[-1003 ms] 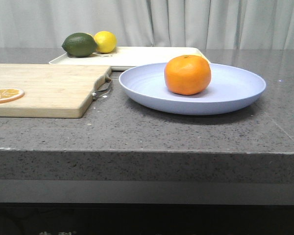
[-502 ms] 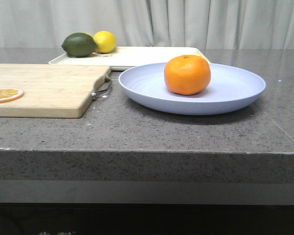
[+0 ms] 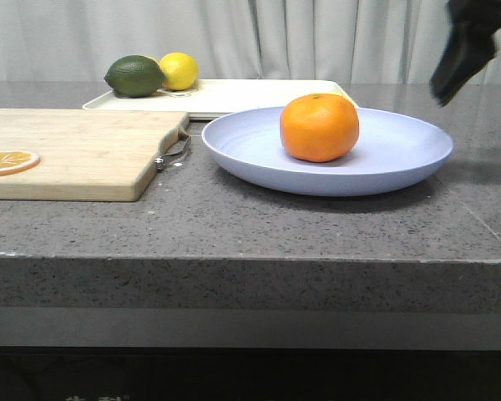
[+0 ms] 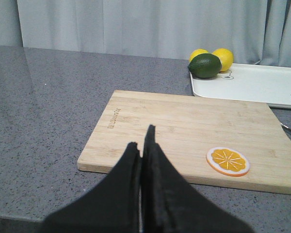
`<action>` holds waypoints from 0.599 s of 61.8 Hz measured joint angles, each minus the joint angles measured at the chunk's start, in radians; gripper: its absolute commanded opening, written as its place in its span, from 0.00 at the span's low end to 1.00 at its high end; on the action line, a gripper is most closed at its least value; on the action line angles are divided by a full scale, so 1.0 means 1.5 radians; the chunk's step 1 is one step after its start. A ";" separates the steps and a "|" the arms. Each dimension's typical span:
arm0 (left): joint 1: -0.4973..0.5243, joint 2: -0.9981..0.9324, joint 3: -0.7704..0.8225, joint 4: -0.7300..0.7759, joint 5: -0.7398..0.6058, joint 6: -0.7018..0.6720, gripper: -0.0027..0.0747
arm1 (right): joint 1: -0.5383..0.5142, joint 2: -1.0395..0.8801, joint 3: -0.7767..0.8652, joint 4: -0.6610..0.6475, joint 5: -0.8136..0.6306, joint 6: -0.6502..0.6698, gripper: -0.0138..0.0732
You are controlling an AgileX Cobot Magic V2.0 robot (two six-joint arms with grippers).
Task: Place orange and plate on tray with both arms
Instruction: 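Lower the right gripper onto the plate rim farthest from the orange and close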
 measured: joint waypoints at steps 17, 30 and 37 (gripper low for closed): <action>0.000 0.000 0.000 0.000 -0.001 0.000 0.01 | 0.026 0.105 -0.066 0.018 0.031 0.000 0.86; 0.000 0.000 0.000 0.000 -0.001 0.000 0.01 | 0.026 0.112 -0.068 0.021 0.032 0.001 0.48; 0.000 0.000 0.000 0.000 -0.001 0.000 0.01 | 0.026 0.112 -0.068 0.022 0.032 0.001 0.31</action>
